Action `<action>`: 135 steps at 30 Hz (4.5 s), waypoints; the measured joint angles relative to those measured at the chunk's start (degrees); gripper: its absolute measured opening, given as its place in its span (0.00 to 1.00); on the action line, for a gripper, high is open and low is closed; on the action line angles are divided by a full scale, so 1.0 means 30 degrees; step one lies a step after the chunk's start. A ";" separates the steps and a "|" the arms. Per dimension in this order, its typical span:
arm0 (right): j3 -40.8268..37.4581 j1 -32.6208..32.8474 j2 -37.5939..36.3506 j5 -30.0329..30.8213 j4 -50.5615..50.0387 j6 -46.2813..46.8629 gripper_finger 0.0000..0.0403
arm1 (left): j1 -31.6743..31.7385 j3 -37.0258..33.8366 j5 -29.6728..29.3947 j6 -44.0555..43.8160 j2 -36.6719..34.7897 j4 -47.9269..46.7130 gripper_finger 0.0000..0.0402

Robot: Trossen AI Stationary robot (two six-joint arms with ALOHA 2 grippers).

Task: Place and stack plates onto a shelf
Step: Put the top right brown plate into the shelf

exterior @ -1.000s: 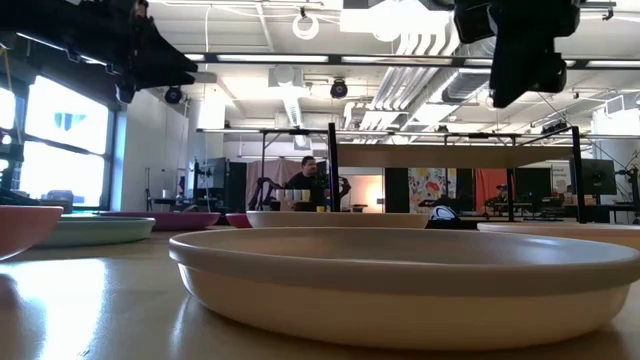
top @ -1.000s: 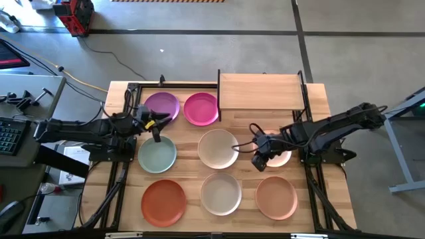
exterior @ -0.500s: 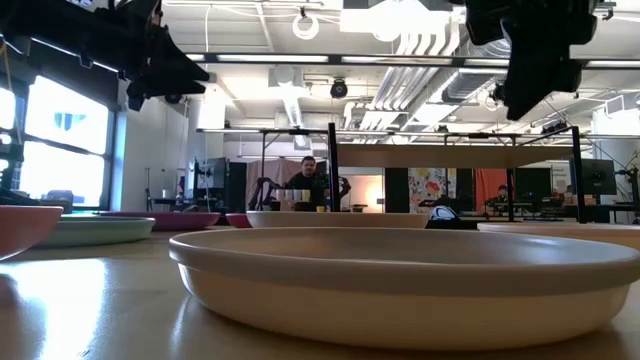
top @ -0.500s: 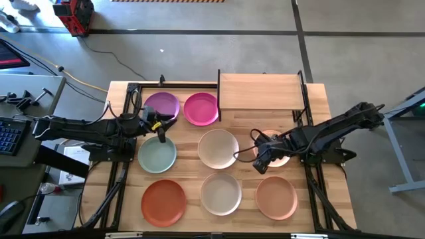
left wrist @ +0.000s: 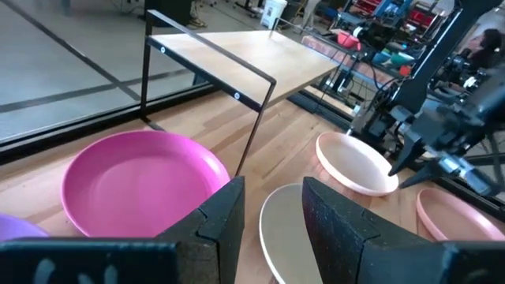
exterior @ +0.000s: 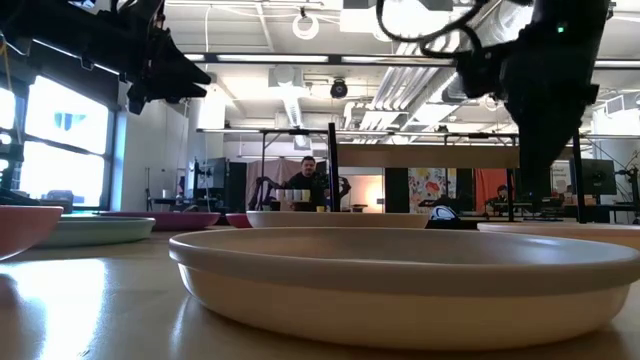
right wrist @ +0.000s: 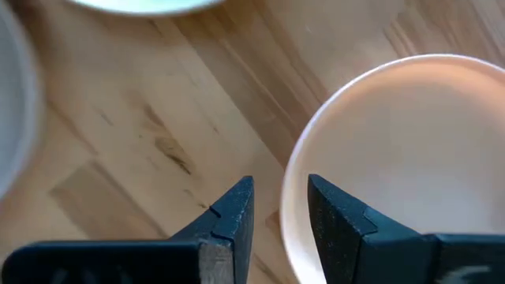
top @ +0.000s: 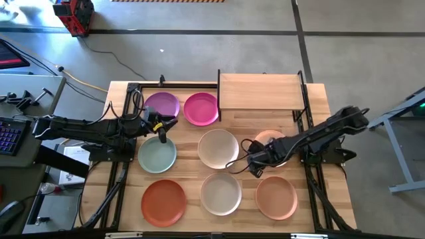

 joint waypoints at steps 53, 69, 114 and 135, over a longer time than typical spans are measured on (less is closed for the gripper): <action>-0.0022 -0.0040 0.3628 -0.0378 -0.0313 0.0444 0.00 | 0.0007 0.0000 -0.0058 0.0889 0.0000 -0.0029 0.29; 0.0255 0.0306 0.3519 -0.1032 -0.0581 0.0459 0.00 | 0.0010 0.0000 -0.0051 0.0863 0.0000 -0.0026 0.29; 1.0180 0.2707 0.3519 0.1454 -1.1869 0.0994 0.00 | 0.0015 0.0000 -0.0073 0.1173 -0.0002 -0.0014 0.29; 1.2801 0.1311 0.2664 0.5306 -1.3145 -0.2670 0.00 | 0.0015 0.0000 -0.0124 0.1173 -0.0007 -0.0080 0.29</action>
